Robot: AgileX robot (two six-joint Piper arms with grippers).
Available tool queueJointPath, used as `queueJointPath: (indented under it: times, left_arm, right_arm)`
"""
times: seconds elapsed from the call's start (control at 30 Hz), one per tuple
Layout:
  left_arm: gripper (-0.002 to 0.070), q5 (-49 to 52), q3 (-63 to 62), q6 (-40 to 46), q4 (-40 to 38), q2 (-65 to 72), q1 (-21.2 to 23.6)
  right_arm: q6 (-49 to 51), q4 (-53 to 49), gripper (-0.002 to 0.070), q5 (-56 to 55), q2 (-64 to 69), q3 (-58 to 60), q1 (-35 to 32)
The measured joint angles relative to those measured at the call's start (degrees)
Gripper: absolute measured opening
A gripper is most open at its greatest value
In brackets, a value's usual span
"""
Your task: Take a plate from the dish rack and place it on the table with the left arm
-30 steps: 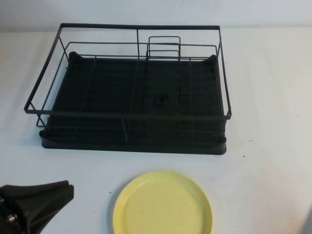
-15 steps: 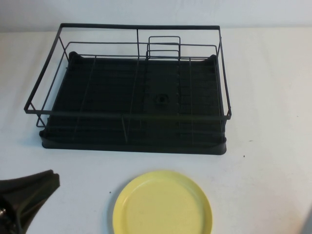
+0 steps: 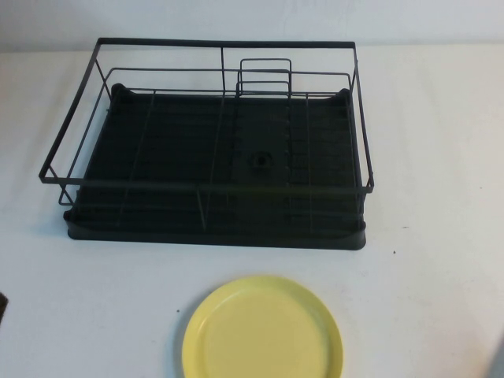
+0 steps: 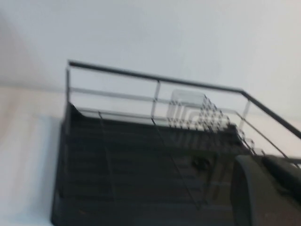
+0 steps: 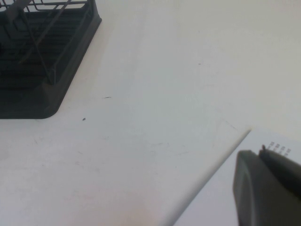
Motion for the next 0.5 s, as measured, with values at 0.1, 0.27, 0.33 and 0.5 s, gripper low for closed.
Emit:
queueJointPath:
  times: [0.1, 0.27, 0.33, 0.5]
  left_arm:
    - [-0.0001, -5.2, 2.9, -0.9, 1.9, -3.4, 0.0]
    - [-0.0001, -7.4, 7.3, -21.8, 26.9, -3.8, 0.0]
    - [-0.0001, -7.4, 8.9, -37.6, 39.9, -3.8, 0.0]
    - [-0.0001, -2.9, 10.1, -54.4, 57.5, -3.8, 0.0]
  right_arm:
    - [0.0, 0.0, -0.002, 0.0, 0.0, 0.0, 0.0]
    - [0.0, 0.0, -0.002, 0.0, 0.0, 0.0, 0.0]
    - [0.0, 0.0, -0.002, 0.0, 0.0, 0.0, 0.0]
    - [0.0, 0.0, -0.002, 0.0, 0.0, 0.0, 0.0]
